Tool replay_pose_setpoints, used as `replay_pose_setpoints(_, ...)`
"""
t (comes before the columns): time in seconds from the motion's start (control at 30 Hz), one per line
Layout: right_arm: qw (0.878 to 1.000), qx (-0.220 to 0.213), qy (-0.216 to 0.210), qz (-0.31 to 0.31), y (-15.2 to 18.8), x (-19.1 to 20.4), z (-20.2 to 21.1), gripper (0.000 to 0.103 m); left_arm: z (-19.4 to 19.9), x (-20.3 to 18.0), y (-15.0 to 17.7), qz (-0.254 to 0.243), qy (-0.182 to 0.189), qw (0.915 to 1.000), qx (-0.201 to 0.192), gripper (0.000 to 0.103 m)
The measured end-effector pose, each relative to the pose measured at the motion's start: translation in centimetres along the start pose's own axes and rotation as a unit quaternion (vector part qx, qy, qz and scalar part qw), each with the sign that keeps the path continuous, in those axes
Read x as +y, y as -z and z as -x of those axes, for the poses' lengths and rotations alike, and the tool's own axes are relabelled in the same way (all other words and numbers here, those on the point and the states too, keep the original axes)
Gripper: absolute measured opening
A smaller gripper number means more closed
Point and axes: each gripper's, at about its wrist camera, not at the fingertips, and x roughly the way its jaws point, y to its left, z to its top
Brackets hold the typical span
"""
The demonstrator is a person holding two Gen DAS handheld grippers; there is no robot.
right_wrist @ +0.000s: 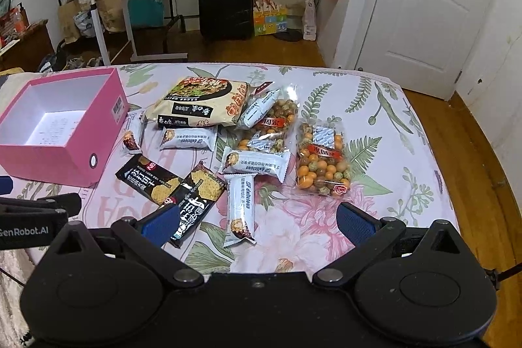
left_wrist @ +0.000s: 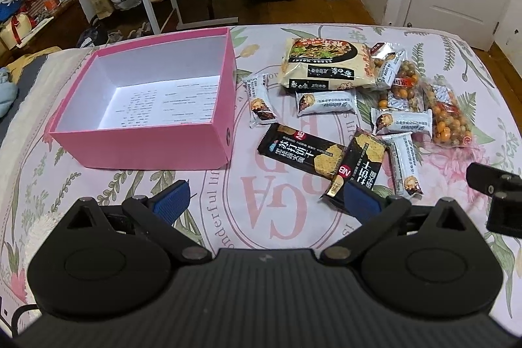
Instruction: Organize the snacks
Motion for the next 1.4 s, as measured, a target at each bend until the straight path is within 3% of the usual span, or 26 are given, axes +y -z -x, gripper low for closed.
replay_pose_setpoints(0.83,1.000,0.008,0.004,0.001,0.48,0.04,-0.54,0.103,0.02,0.59,0.21,0.007,-0.003,0.9999,0.009,0.102)
replay_pose_setpoints(1.4,1.000,0.009,0.007,0.002,0.48,0.09,-0.60,0.103,-0.36,0.70,0.13,0.005,0.029,0.9993,0.022,0.101)
